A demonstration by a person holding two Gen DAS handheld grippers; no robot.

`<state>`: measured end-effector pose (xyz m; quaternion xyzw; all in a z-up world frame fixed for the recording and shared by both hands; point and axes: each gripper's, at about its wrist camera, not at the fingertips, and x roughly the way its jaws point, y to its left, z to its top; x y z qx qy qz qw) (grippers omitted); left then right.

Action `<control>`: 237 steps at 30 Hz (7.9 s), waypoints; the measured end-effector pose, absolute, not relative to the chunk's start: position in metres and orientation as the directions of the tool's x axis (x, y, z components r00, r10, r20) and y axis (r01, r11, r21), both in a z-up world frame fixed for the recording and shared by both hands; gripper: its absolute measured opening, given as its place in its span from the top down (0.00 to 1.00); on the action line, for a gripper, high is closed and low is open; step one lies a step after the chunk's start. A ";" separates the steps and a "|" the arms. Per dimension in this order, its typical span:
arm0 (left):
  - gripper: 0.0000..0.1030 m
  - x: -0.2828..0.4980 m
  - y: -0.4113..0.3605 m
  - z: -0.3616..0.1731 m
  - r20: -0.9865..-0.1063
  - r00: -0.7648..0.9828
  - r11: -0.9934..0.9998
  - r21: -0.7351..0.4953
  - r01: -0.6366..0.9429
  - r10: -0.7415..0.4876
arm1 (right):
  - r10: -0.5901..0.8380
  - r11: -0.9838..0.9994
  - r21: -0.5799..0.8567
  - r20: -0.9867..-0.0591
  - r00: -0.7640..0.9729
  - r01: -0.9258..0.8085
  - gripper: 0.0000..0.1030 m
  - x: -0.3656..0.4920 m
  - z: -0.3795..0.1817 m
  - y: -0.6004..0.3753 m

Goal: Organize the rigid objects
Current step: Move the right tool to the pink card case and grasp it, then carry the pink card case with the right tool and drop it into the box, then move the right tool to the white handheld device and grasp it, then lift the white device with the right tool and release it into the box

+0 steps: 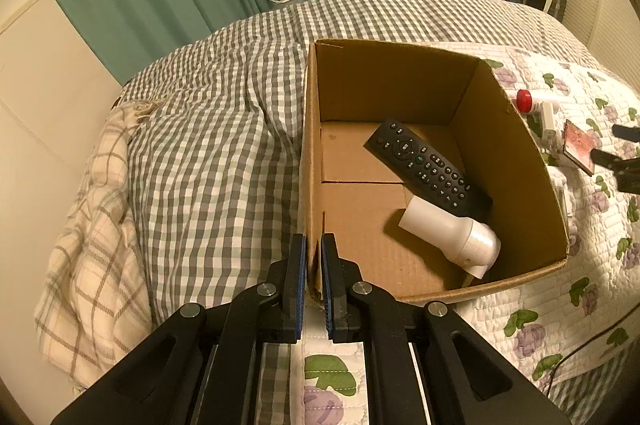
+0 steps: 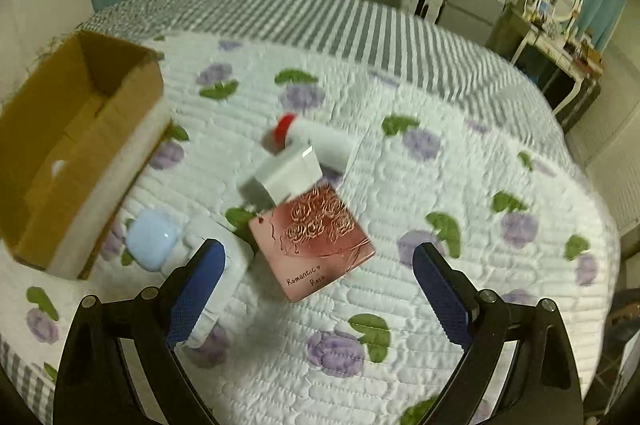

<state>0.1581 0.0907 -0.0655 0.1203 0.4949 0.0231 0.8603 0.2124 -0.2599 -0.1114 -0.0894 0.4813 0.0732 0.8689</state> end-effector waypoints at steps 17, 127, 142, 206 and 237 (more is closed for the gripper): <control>0.93 0.157 0.090 -0.065 -0.846 0.503 0.967 0.245 0.073 0.177 | 0.040 0.979 -0.066 -0.867 0.496 -0.194 0.07 0.238 -0.159 -0.258; 0.93 0.158 0.095 -0.067 -0.855 0.505 0.975 0.197 0.099 0.121 | 0.392 0.820 0.017 -0.746 0.538 -0.573 0.38 0.176 -0.033 -0.060; 0.93 0.158 0.093 -0.068 -0.855 0.498 0.973 0.214 0.089 0.142 | 0.176 0.964 -0.003 -0.744 0.645 -0.266 0.23 0.163 -0.044 -0.198; 0.93 0.157 0.093 -0.073 -0.859 0.492 0.974 0.210 0.085 0.142 | 0.246 0.964 0.160 -0.840 0.484 -0.212 0.58 0.162 -0.168 -0.189; 0.93 0.156 0.093 -0.072 -0.860 0.494 0.976 0.199 0.093 0.128 | 0.328 0.889 -0.025 -0.661 0.675 -0.456 0.75 0.167 -0.008 -0.111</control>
